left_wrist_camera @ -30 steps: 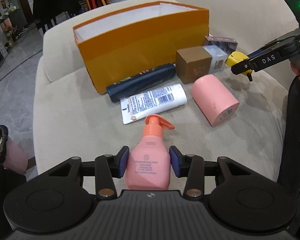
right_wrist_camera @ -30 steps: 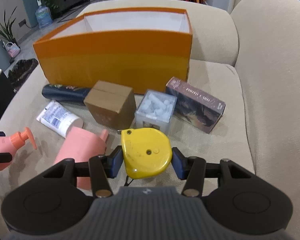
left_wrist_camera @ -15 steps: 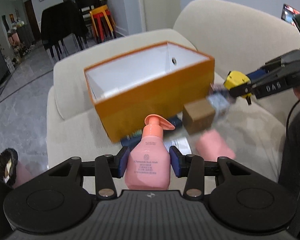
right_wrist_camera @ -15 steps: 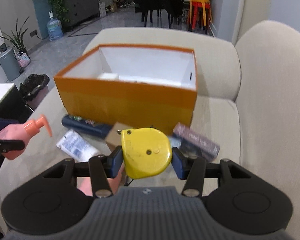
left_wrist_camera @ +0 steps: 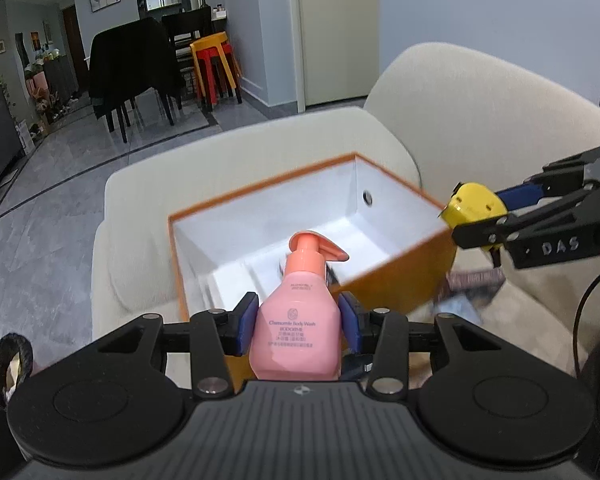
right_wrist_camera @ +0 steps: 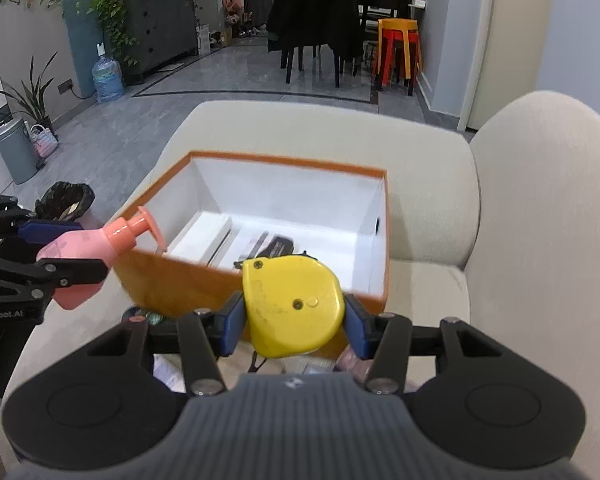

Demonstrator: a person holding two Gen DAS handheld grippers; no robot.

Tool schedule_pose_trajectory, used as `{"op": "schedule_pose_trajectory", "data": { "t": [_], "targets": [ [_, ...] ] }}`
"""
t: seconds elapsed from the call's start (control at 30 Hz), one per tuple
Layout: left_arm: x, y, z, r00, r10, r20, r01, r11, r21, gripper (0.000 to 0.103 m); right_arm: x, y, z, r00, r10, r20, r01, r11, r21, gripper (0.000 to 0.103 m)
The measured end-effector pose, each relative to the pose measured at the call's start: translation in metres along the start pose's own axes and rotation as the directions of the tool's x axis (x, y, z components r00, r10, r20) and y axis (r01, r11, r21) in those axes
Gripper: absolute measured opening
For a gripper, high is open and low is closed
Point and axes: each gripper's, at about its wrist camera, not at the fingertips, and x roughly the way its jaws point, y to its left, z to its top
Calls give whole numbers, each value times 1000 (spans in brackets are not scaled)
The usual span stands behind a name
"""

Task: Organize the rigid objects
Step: 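Carry the pink bottle and yellow tape measure over the orange box, then lower the pink bottle and tape measure into the orange box and release both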

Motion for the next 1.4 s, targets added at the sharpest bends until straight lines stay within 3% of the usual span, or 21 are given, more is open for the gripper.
{"op": "schedule_pose_trajectory", "data": {
  "t": [0.23,0.5,0.97,1.4],
  "targets": [
    [21,11,32,1000,12,-12,-12,1000,2,50,16,-3,36,1000,-9,-7,9,1000,-4,51],
    [69,21,39,995,10,-99,-13,1000,-23,50,59,-2,63,998,-10,-66,10,1000,-3,51],
    [137,31,34,976,0,-220,-26,993,-112,50,141,-9,67,982,-36,-184,34,999,-13,51],
    [168,20,22,948,2,-318,-33,995,-91,50,187,-5,51,948,-45,-314,36,999,-34,51]
  ]
}}
